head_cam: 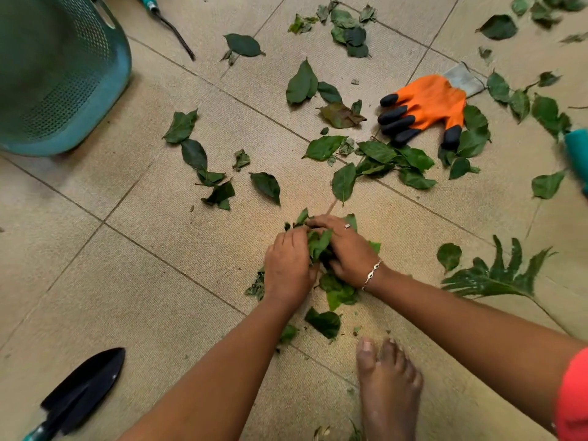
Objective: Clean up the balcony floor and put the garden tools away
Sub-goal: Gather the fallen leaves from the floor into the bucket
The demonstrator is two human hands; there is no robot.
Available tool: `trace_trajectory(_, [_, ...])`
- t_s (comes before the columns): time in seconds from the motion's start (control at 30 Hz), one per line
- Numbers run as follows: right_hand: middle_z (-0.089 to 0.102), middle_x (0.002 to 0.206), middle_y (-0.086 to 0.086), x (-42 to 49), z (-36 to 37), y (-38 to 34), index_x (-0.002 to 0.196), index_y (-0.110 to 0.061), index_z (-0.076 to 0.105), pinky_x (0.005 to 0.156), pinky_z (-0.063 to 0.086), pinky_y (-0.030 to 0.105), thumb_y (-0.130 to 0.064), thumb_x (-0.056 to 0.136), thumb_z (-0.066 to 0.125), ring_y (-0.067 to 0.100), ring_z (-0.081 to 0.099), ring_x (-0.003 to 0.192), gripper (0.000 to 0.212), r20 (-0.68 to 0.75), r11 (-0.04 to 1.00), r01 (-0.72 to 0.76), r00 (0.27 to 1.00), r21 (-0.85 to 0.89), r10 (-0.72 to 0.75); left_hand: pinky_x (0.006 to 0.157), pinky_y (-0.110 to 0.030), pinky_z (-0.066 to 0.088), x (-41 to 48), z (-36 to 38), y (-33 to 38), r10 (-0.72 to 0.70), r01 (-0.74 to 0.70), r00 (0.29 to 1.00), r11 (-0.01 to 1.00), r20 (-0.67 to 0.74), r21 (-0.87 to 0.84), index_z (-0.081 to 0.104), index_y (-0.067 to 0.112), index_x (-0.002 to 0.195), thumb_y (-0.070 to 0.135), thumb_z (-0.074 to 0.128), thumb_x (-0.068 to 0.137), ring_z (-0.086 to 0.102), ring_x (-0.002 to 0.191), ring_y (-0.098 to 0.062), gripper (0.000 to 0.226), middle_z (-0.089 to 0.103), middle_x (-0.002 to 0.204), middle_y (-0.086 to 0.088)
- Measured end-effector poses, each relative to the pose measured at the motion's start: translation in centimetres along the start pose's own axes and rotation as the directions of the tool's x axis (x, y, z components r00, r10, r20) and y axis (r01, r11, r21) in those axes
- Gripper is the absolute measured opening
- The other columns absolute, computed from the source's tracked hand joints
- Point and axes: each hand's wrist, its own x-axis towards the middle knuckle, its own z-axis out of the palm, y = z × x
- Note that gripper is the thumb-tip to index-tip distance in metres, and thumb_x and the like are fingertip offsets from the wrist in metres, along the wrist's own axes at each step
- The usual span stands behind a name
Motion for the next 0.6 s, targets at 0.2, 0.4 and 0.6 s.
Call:
trace_trajectory(0.2, [0.060,0.098,-0.007,0.7,0.1,-4.3,0.102,-0.013,0.058,0.092,0.044,0.017,0.014,0.085,0.046,0.003,0.058,0.097,0.034,-0.153,0.632,-0.279,0.828,0.723,0.540,0.086,-0.027,0.044,1.2,-2.0,3.8,-0.461,0.282,0.883,0.666,-0.083,-0.690,0.050,0.003,0.110,0.006,0.054,0.088,0.049,0.097,-0.020,0.023,0.045,0.115,-0.013])
trace_trajectory(0.4, [0.056,0.130,0.006,0.7,-0.3,-6.0,0.126,-0.011,0.053,0.107,0.037,0.025,0.013,0.088,0.039,0.012,0.049,0.124,0.048,-0.187,0.609,-0.193,0.844,0.769,0.503,0.076,-0.025,0.050,1.2,-3.2,5.6,-0.449,0.258,0.858,-0.047,0.251,-0.965,0.063,0.015,0.090,0.056,0.060,0.079,0.065,0.083,-0.011,0.042,0.067,0.086,-0.001])
trace_trajectory(0.6, [0.052,0.128,0.003,-0.1,-0.7,-6.9,0.123,-0.001,0.055,0.107,0.032,0.018,-0.012,0.088,0.038,0.012,0.045,0.125,0.041,-0.283,0.778,-0.080,0.905,0.623,0.319,0.088,-0.041,0.054,1.9,-3.7,5.4,-0.490,0.299,0.790,-0.216,0.368,-0.929,0.064,0.005,0.091,0.044,0.030,0.100,0.067,0.087,-0.026,0.052,0.070,0.088,-0.012])
